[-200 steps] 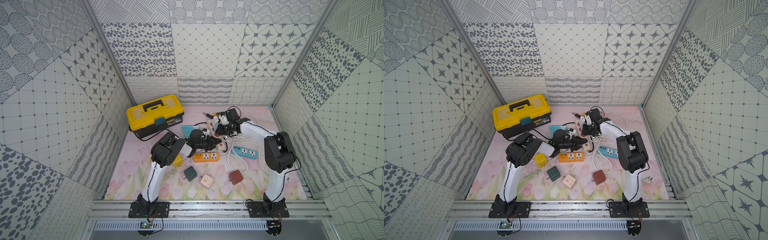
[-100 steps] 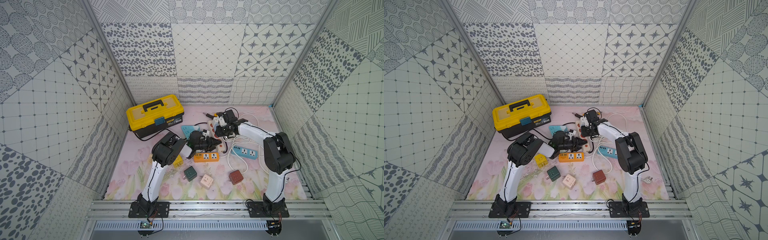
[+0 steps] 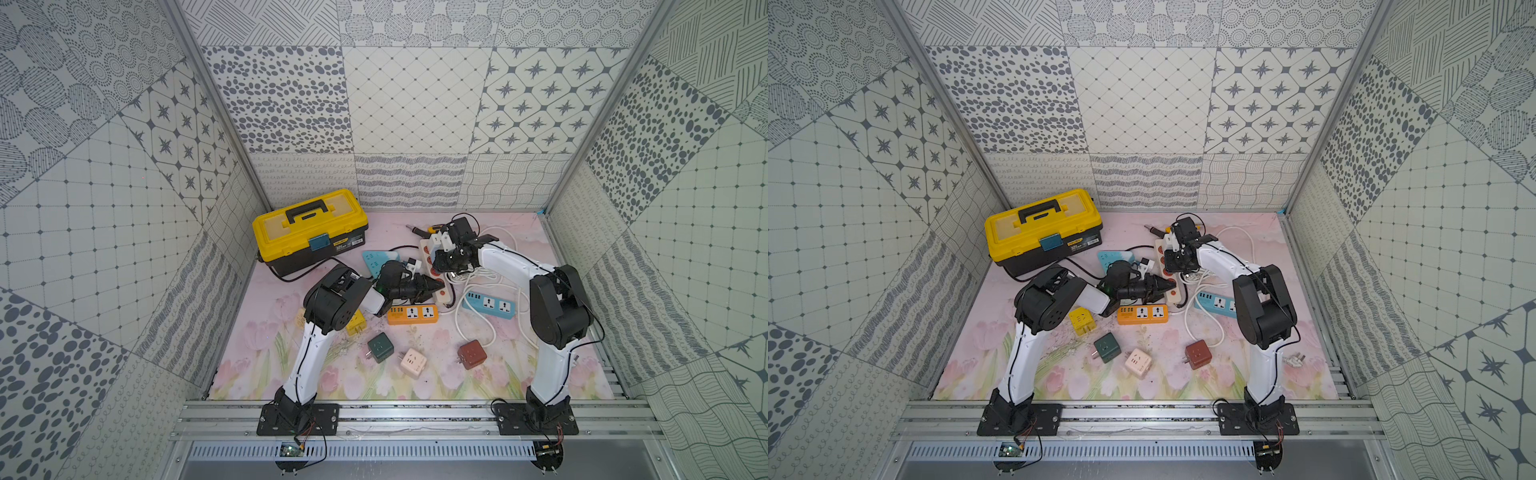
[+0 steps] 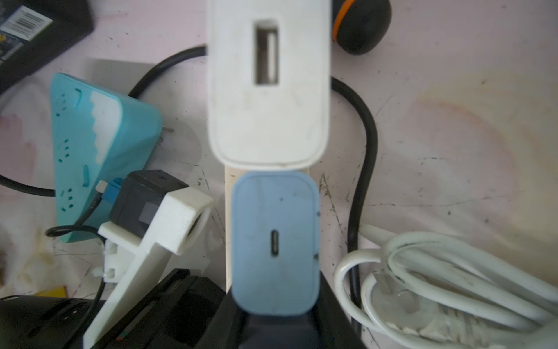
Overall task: Pull the plug off the socket
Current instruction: Remove the plug from the socket, then place the plug at the corner of the board.
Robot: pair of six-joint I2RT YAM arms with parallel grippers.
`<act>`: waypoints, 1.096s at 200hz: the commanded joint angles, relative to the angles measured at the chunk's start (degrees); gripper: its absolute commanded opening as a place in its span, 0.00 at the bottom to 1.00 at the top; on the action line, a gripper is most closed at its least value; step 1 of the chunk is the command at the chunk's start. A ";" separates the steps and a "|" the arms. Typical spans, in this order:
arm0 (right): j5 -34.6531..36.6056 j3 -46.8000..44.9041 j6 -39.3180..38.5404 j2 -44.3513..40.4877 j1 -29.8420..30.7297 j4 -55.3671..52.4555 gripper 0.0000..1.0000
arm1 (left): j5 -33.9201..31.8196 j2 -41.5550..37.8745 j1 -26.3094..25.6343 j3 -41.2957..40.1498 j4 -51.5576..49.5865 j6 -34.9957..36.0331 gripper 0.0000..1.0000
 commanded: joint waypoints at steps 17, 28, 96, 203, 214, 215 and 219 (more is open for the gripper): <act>5.36 2.67 -0.50 -8.75 -0.38 -1.31 0.00 | -13.51 1.72 1.05 -1.26 -24.27 -1.48 0.00; 1.95 2.38 0.38 -10.36 -2.84 -0.60 0.00 | -12.95 1.94 1.35 -1.32 -23.70 -1.48 0.00; -3.95 -13.85 7.13 -18.53 -13.37 16.98 0.00 | -8.05 1.65 1.33 0.74 -21.98 -0.20 0.00; -5.13 -20.42 15.30 -4.47 -32.36 28.99 0.19 | -4.74 0.49 0.31 1.70 -15.95 -0.33 0.00; -4.27 -21.25 16.01 -4.11 -32.80 30.35 0.23 | -4.71 0.36 0.35 1.47 -15.93 -0.27 0.00; -4.23 -21.33 16.04 -4.10 -32.82 30.47 0.23 | -4.71 0.31 0.33 1.46 -15.93 -0.26 0.00; -4.06 -21.56 16.22 -4.10 -32.84 30.72 0.26 | -4.80 0.19 0.34 1.28 -15.95 -0.25 0.00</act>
